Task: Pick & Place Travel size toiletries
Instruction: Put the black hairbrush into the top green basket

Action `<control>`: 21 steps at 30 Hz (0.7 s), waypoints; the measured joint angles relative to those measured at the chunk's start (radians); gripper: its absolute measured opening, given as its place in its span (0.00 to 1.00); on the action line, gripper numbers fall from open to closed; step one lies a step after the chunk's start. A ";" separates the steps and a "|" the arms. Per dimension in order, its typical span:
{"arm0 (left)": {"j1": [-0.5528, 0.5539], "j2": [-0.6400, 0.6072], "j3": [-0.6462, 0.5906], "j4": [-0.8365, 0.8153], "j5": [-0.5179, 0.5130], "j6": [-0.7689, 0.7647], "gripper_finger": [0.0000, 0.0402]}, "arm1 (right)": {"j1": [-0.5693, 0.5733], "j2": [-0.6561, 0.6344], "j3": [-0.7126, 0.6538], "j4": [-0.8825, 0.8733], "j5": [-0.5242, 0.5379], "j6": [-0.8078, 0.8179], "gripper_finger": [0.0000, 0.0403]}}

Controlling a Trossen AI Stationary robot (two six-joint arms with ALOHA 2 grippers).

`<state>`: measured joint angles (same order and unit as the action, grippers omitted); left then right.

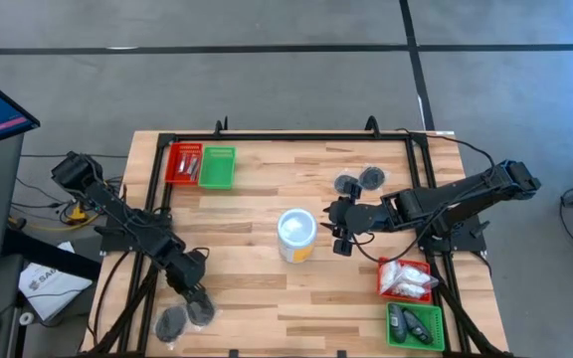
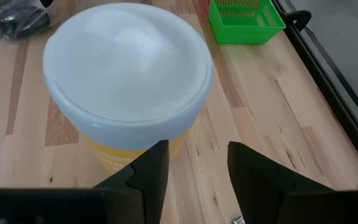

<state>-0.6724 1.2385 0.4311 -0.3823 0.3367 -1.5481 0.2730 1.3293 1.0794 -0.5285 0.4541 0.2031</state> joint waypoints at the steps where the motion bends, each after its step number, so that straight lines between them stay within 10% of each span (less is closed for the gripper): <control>1: 0.000 0.000 0.004 0.001 -0.001 0.001 0.00 | 0.000 0.000 0.000 0.000 0.000 0.000 0.38; 21: 0.068 -0.001 0.144 -0.007 -0.126 0.186 0.00 | -0.001 0.000 0.000 -0.002 0.000 -0.003 0.38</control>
<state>-0.6046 1.2373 0.5755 -0.3893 0.2102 -1.3618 0.2718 1.3293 1.0794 -0.5304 0.4541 0.1997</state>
